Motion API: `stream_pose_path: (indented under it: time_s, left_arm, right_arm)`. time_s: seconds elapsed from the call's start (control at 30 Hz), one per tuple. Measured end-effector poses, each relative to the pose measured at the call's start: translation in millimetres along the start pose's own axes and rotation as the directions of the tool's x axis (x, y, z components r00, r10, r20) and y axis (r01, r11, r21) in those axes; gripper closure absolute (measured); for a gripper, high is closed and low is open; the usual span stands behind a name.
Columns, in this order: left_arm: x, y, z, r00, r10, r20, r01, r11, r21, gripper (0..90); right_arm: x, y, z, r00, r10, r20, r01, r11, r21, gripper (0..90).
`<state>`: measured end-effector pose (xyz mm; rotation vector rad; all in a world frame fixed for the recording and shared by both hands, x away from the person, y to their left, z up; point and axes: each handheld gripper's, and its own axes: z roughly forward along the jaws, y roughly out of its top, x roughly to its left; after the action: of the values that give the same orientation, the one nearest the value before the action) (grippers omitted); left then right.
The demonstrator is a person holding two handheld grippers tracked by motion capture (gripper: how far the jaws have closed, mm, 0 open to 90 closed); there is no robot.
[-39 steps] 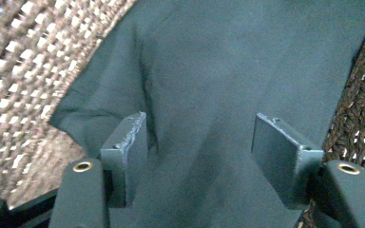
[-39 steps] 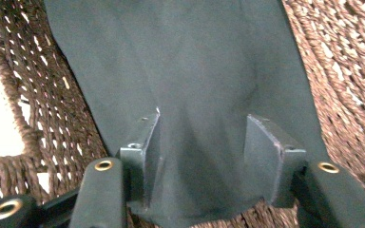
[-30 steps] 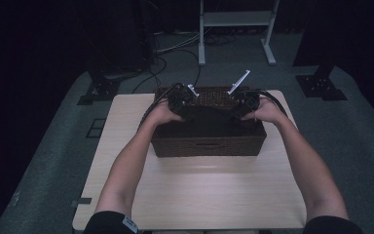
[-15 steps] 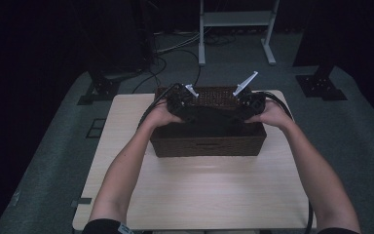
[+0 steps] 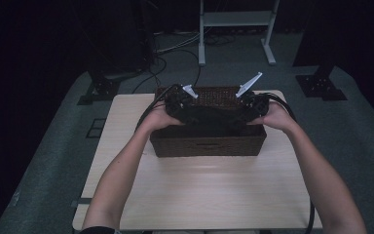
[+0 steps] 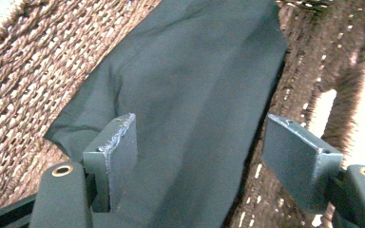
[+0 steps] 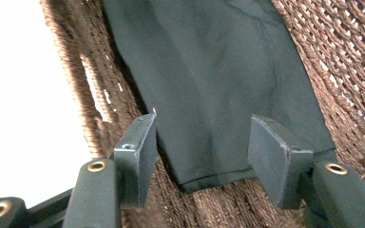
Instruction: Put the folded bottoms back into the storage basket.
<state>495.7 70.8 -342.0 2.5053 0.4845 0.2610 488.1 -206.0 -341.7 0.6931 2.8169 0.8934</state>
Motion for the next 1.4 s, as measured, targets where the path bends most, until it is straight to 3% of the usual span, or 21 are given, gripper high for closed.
stream_pose_path:
  time_s: [0.67, 1.0, 1.4]
  left_arm:
    - [-23.3, -10.3, -20.4, 0.9998, 0.012, 0.016, -0.011, 0.9969, -0.078, 27.1]
    - [-32.6, -25.0, -28.7, 0.9999, 0.003, 0.012, -0.001, 0.9945, -0.105, 26.9]
    - [-42.5, -41.0, -35.5, 1.0, -0.005, 0.007, 0.005, 0.9918, -0.128, 25.9]
  right_arm:
    - [21.7, -14.5, -16.8, 0.9998, -0.016, -0.014, 0.015, 0.997, -0.08, 44.7]
    - [32.1, -24.0, -26.6, 0.9995, -0.032, -0.006, 0.032, 0.994, -0.107, 45.1]
    - [42.4, -37.2, -31.2, 0.9998, -0.018, -0.004, 0.018, 0.993, -0.119, 45.0]
